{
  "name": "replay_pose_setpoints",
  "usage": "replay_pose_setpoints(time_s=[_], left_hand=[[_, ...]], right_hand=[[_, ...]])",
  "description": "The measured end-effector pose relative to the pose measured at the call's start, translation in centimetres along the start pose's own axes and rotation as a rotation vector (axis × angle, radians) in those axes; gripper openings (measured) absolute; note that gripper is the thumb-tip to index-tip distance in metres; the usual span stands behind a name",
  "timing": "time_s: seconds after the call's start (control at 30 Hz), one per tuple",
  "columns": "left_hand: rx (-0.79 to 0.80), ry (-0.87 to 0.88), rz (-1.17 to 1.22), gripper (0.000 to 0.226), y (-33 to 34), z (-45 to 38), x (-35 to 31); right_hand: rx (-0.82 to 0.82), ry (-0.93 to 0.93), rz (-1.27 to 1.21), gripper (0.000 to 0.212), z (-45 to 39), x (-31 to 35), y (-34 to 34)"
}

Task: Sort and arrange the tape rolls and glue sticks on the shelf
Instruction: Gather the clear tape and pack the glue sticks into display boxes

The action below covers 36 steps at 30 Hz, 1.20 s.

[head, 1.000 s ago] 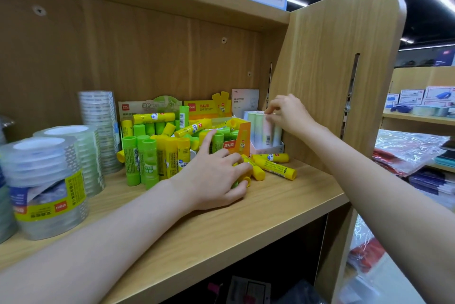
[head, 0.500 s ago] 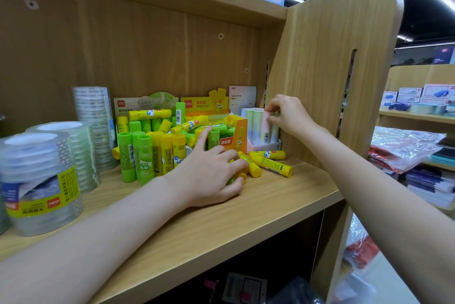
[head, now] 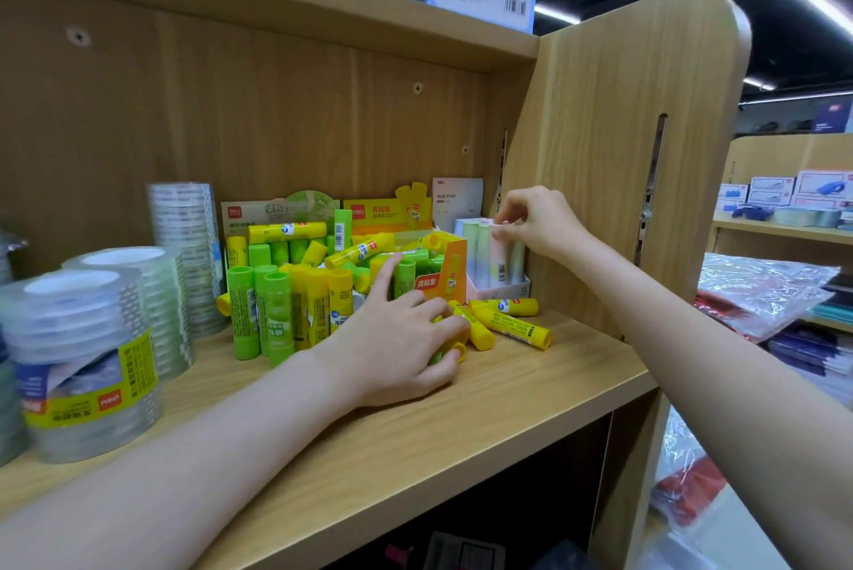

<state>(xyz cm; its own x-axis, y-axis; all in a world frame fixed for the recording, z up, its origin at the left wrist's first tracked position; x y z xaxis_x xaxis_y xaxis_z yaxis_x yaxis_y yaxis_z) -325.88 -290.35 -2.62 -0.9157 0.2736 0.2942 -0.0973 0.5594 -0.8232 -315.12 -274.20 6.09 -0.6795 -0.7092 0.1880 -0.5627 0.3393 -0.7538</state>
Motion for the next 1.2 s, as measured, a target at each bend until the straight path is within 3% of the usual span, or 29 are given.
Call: replay_pose_setpoints(time_s=[0.27, 0.67, 0.77, 0.93, 1.2], left_hand=[[-0.026, 0.011, 0.004, 0.051, -0.1, 0.0, 0.0], [-0.016, 0.006, 0.015, 0.054, -0.1, 0.0, 0.0], [-0.038, 0.014, 0.014, 0.046, 0.0, 0.0, 0.0], [-0.054, 0.010, 0.017, 0.042, 0.0, 0.1, 0.0], [-0.027, -0.018, 0.031, 0.040, 0.0, 0.2, 0.1]], right_hand=[[-0.010, 0.016, 0.005, 0.012, 0.1, -0.2, 0.2], [-0.129, 0.072, 0.260, 0.018, 0.0, 0.0, 1.4], [-0.097, 0.060, 0.146, 0.014, 0.0, -0.1, 1.2], [-0.179, 0.111, -0.219, 0.013, -0.7, -0.1, -0.8], [0.010, -0.122, -0.018, 0.010, -4.3, 2.5, 2.3]])
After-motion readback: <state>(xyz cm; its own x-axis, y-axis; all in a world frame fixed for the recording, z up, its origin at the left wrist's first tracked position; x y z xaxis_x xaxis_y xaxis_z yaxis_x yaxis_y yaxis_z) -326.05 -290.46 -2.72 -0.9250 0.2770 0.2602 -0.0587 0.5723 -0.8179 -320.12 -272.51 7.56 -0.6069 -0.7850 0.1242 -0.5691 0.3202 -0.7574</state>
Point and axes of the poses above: each hand's wrist, its own z-axis away from the middle knuckle, its own y-axis out of the palm, x = y × z, the point moved 5 cm from there along -z, towards the middle knuckle, and after that the axes turned 10 degrees about z, right-handed, at the moved point
